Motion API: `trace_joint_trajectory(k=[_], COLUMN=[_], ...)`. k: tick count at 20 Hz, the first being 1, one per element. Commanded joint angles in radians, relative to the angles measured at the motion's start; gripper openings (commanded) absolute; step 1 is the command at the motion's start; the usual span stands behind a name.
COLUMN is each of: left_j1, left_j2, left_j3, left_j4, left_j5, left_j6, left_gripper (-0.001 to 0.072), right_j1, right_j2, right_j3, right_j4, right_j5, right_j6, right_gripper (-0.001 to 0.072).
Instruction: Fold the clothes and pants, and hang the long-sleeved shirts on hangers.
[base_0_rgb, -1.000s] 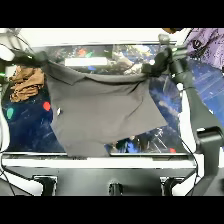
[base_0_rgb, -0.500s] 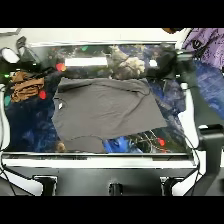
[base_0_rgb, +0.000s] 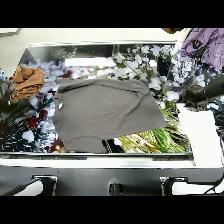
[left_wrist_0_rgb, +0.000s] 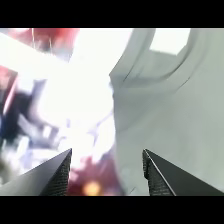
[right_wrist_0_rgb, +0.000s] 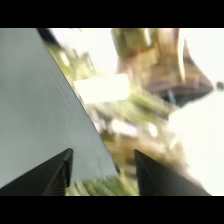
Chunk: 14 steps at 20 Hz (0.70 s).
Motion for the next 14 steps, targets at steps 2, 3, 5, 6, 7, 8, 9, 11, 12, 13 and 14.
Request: trace_joint_trajectory(k=[2,3,5,6,7,8,9,11,12,13,14], left_j1=[0.037,0.037,0.036,0.036,0.036,0.036,0.036,0.036,0.036,0.037,0.037], left_j2=[0.158,0.155,0.154,0.154,0.154,0.154,0.154,0.154,0.154,0.154,0.153], left_j3=[-0.256,-0.256,-0.256,-0.256,-0.256,-0.256,-0.256,-0.256,-0.256,-0.256,-0.257], left_j4=[0.051,0.053,0.050,0.048,0.048,0.048,0.048,0.047,0.047,0.046,0.049], left_j5=[0.050,0.050,0.050,0.050,0.051,0.051,0.051,0.050,0.036,0.021,0.008], left_j6=[0.005,0.005,0.005,0.005,0.005,0.005,0.005,0.005,0.005,0.001,-0.018], left_gripper=[0.0510,0.0509,0.0510,0.0510,0.0510,0.0510,0.0510,0.0510,0.0511,0.0513,0.0541], right_j1=[-0.058,-0.058,-0.059,-0.058,-0.058,-0.058,-0.058,-0.035,-0.011,0.016,0.042], right_j2=[0.032,0.031,0.024,0.019,0.007,-0.005,-0.017,-0.036,-0.045,-0.053,-0.058], right_j3=[-0.245,-0.269,-0.311,-0.328,-0.340,-0.348,-0.357,-0.365,-0.365,-0.365,-0.365], right_j4=[0.105,0.105,0.107,0.117,0.136,0.163,0.199,0.214,0.208,0.208,0.203], right_j5=[0.036,0.053,0.089,0.099,0.100,0.096,0.090,0.084,0.087,0.092,0.101], right_j6=[-0.109,-0.116,-0.115,-0.116,-0.119,-0.119,-0.131,-0.149,-0.148,-0.148,-0.148], right_gripper=[0.0477,0.0477,0.0477,0.0477,0.0477,0.0477,0.0476,0.0476,0.0476,0.0476,0.0471])
